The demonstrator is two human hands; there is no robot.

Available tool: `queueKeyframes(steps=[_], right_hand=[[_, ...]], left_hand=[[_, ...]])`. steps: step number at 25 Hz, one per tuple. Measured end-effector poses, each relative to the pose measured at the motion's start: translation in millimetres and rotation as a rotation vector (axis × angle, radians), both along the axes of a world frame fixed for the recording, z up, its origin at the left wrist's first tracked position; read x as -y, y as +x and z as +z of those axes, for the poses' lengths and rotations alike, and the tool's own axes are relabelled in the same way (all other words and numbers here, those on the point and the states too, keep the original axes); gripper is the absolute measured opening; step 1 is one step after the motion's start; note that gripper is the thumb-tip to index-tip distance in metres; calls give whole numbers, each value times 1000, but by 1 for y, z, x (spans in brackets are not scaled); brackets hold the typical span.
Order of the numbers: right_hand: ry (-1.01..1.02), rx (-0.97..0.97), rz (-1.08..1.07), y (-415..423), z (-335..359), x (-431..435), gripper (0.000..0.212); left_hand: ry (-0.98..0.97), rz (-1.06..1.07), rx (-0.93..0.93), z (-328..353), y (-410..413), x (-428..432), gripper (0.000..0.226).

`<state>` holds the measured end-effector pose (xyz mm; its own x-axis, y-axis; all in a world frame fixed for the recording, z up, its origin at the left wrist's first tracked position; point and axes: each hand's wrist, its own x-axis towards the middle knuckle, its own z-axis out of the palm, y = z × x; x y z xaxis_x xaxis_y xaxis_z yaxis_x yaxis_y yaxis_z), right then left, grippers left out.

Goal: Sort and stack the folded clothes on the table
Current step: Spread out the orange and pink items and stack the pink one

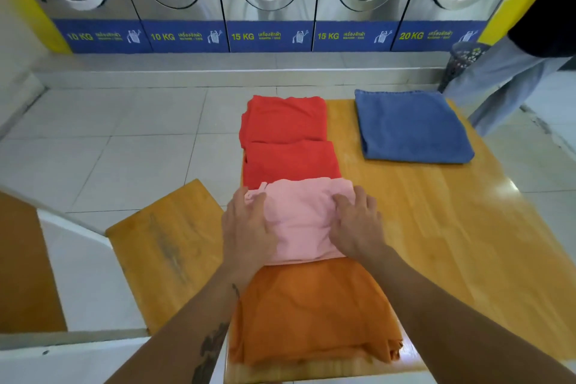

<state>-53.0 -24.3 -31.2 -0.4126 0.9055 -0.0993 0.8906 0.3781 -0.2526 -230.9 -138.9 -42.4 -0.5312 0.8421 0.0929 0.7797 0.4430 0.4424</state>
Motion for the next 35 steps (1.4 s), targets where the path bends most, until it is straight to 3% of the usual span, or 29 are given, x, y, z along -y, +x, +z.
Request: queueKeyframes(steps=[2, 5, 7, 12, 21, 28, 35], right_hand=[[102, 15, 115, -5, 5, 5, 56], [52, 117, 256, -3, -8, 10, 67], [-10, 190, 252, -1, -24, 10, 72], [-41, 255, 222, -5, -40, 6, 69], [-72, 287, 246, -5, -14, 8, 67], [-173, 163, 212, 27, 14, 12, 66], [-356, -129, 101, 52, 33, 18, 65]], left_hand=[[67, -198, -143, 1, 11, -13, 52], [-88, -352, -217, -22, 14, -16, 56], [-183, -359, -187, -37, 10, -12, 63], [-197, -353, -137, -47, 9, -15, 64], [-390, -406, -92, -17, 9, -22, 62], [-75, -338, -26, 13, 13, -5, 37], [136, 20, 275, 39, 29, 27, 34]])
